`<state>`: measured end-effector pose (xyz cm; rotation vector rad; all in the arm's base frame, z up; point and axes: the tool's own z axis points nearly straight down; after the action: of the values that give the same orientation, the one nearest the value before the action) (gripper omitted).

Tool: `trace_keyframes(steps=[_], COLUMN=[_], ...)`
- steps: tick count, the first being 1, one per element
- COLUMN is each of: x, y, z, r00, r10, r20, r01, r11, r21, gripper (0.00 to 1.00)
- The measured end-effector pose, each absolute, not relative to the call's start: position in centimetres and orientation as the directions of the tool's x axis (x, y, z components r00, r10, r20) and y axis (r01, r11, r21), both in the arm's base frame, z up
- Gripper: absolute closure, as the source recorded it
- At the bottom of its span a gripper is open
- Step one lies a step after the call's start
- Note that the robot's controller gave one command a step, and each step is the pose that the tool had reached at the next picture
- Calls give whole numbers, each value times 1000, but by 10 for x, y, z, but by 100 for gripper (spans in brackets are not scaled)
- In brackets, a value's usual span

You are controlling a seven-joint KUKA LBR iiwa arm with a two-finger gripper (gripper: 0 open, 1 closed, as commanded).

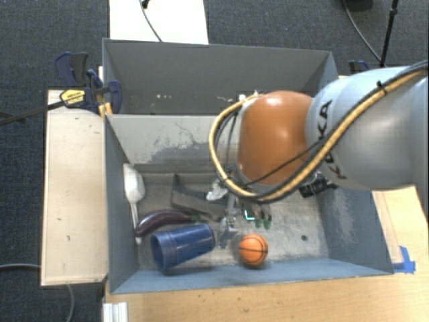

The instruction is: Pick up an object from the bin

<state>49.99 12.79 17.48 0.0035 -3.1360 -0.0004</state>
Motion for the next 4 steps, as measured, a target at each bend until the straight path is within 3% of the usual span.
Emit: trace_keyframes(steps=[1,2,3,4], x=[502,494,491,498], y=[127,137,140,168], z=[178,140,97,81], r00=[-1000,-999,-1000,-999], r10=[1,-42,8,-46], r20=[-2,-11,-6,-3], r01=[1,-42,8,-46], r11=[1000,999,1000,999], r21=[1,2,2,-2], gripper=[0,0,0,100])
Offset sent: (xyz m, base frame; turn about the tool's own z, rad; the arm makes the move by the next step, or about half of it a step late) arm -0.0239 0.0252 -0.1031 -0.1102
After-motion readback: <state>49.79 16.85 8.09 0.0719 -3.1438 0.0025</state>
